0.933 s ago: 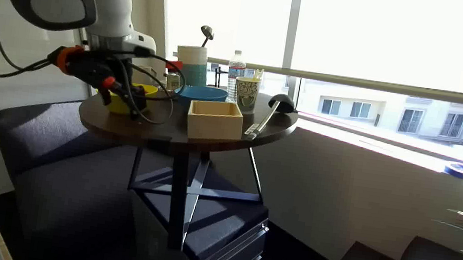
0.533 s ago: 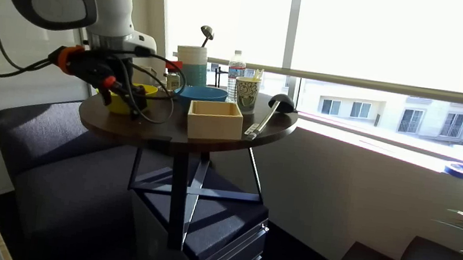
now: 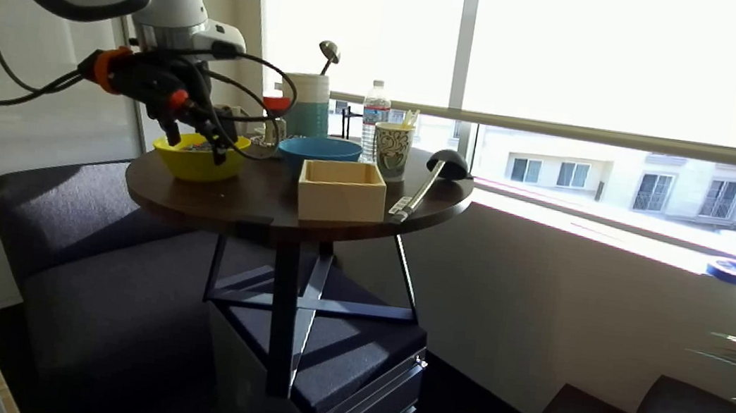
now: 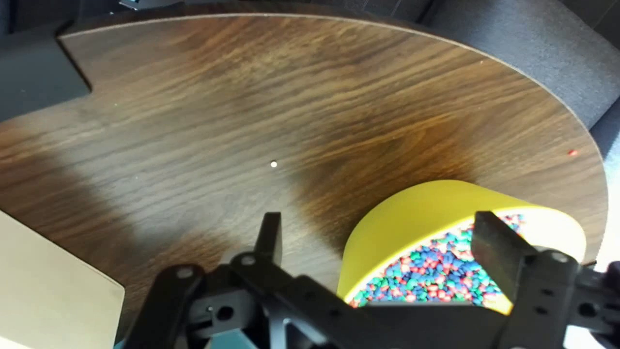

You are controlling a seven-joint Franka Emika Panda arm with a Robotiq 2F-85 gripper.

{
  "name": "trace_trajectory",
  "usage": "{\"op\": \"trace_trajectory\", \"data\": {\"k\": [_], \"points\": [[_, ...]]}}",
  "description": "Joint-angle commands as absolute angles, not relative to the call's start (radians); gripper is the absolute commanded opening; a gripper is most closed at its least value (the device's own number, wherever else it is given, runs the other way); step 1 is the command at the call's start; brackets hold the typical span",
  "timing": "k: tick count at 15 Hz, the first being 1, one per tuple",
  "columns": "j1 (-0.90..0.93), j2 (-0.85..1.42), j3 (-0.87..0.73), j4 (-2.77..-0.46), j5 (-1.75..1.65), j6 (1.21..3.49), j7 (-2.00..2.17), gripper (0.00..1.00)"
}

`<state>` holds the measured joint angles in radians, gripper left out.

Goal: Switch the positions of the yellow and blue bowls by moving the yellow bowl to the right and the blue bowl to the left

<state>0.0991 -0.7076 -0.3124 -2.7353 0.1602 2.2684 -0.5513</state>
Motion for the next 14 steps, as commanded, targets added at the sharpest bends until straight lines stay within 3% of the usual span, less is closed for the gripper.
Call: {"op": "trace_trajectory", "data": {"k": [1,14], "points": [[0.131,-0.701,-0.321,-2.703,0.233,2.264,-0.556,1.0],[0.068,-0.51,-0.244,-2.593,0.339,2.231,-0.228,1.0]]}}
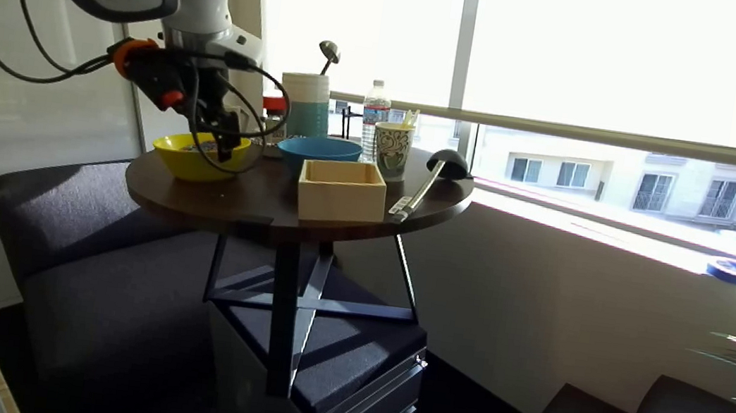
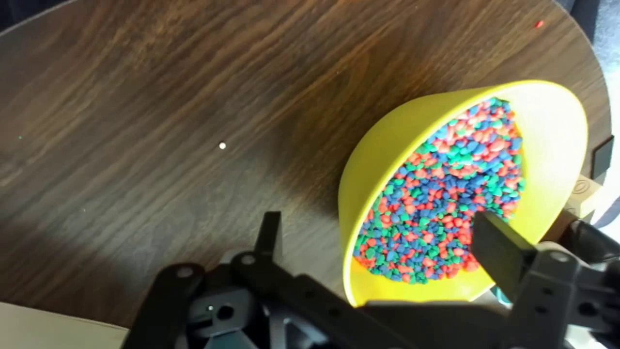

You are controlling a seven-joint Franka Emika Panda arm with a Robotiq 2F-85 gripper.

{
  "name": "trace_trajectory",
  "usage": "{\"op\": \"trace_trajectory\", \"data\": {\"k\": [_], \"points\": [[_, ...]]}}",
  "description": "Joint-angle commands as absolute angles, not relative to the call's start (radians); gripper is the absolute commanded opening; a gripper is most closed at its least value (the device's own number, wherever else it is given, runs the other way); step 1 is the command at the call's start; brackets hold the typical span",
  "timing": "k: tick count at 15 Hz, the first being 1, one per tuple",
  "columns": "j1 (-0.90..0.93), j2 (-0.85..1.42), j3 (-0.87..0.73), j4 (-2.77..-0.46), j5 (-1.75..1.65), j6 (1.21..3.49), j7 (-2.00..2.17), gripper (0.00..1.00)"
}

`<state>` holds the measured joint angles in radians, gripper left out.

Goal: Switch the positions of the yellow and blue bowls by moving the yellow bowl to the right and the blue bowl to the left

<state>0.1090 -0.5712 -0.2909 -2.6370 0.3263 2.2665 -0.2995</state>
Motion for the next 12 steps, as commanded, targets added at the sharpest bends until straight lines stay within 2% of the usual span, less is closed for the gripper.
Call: {"op": "trace_trajectory", "data": {"k": [1,12], "points": [[0.054,-0.497,-0.23,-2.589,0.329,2.226,-0.2,1.0],[-0.095,-0.424,-0.125,-2.563,0.21,2.109,0.068,1.0]]}}
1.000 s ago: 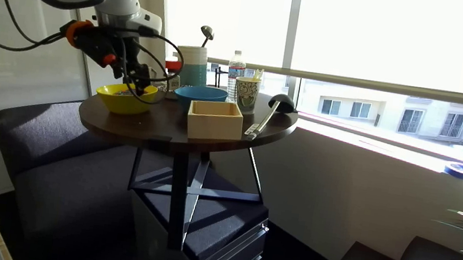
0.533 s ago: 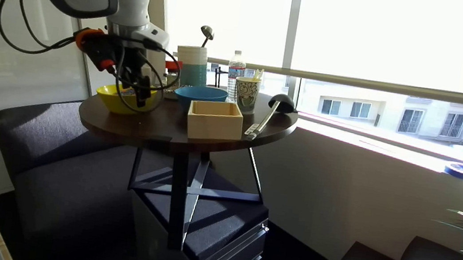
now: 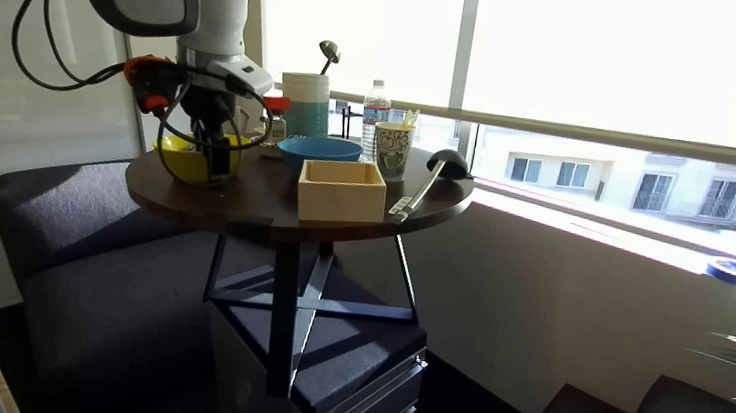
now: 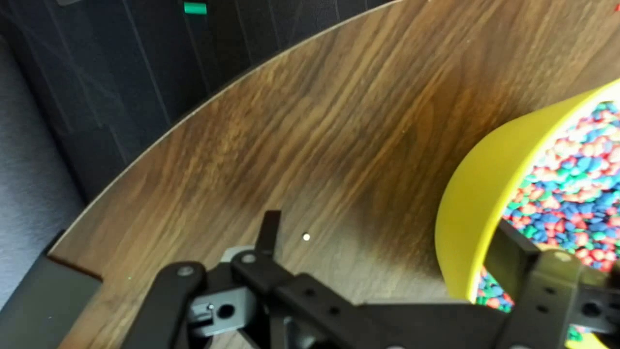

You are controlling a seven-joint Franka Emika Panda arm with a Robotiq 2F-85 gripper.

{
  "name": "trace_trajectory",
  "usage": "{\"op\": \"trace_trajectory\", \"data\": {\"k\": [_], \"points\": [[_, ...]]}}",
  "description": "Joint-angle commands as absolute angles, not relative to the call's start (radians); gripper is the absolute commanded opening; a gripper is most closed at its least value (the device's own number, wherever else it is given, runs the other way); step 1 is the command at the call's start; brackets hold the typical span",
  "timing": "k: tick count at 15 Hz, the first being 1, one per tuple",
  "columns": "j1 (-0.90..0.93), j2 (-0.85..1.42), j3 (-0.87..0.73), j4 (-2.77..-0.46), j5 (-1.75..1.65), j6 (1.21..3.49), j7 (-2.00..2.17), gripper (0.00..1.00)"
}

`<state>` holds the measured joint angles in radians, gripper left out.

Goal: Switch the positions of the yellow and blue bowls by moving the yellow bowl to the right and the blue bowl to the left

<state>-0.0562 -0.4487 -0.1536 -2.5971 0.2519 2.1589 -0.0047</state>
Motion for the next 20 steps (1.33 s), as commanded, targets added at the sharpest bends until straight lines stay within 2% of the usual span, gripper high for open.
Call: {"op": "trace_trajectory", "data": {"k": [1,8,20], "points": [[-0.103,-0.424,-0.121,-2.558,0.203,2.097,0.087,1.0],[-0.165,-0.434,-0.126,-2.54,0.146,2.001,0.18,1.0],[-0.239,-0.413,-0.144,-2.514,0.092,1.99,0.201,1.0]]}}
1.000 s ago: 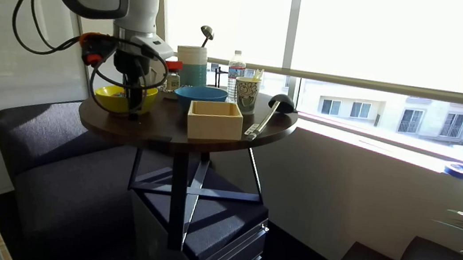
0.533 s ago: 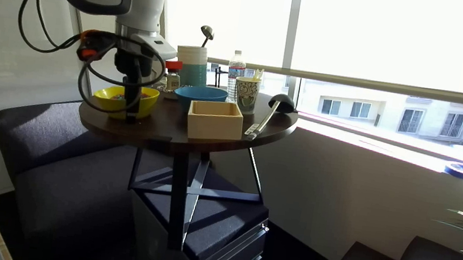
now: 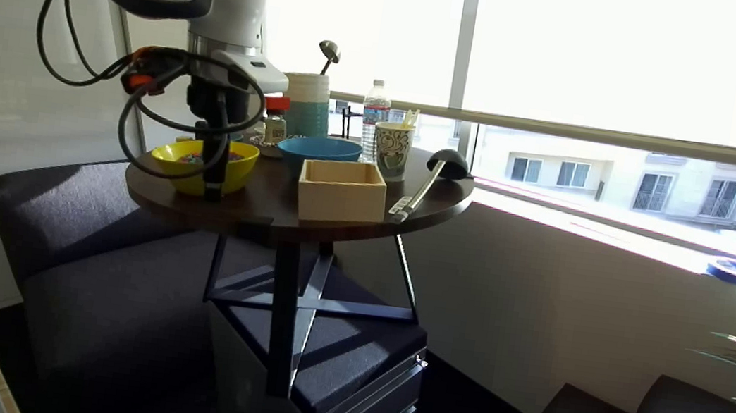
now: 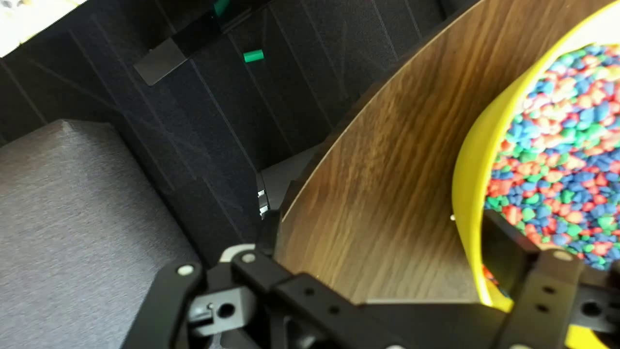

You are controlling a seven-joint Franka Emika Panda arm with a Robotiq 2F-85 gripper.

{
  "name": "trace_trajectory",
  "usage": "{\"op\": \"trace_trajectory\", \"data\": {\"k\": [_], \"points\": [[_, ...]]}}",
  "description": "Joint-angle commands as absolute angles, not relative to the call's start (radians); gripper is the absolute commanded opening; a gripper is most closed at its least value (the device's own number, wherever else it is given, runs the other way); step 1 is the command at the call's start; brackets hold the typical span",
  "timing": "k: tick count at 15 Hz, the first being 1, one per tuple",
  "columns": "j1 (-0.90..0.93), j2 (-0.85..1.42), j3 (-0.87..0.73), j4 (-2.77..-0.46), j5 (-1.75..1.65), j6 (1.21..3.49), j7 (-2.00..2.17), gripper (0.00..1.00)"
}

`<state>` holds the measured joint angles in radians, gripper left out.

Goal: Switch the positions of the yellow and blue bowls by moving the yellow bowl to the right and the blue bowl to the left

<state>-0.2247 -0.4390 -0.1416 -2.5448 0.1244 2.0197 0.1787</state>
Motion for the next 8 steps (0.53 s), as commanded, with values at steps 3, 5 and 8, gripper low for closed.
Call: {"op": "trace_trajectory", "data": {"k": [3,5,8], "points": [[-0.244,-0.406,-0.15,-2.506,0.09,1.983,0.199,1.0],[-0.249,-0.405,-0.158,-2.508,0.091,1.984,0.195,1.0],[-0.261,-0.417,-0.175,-2.52,0.09,1.983,0.192,1.0]]}}
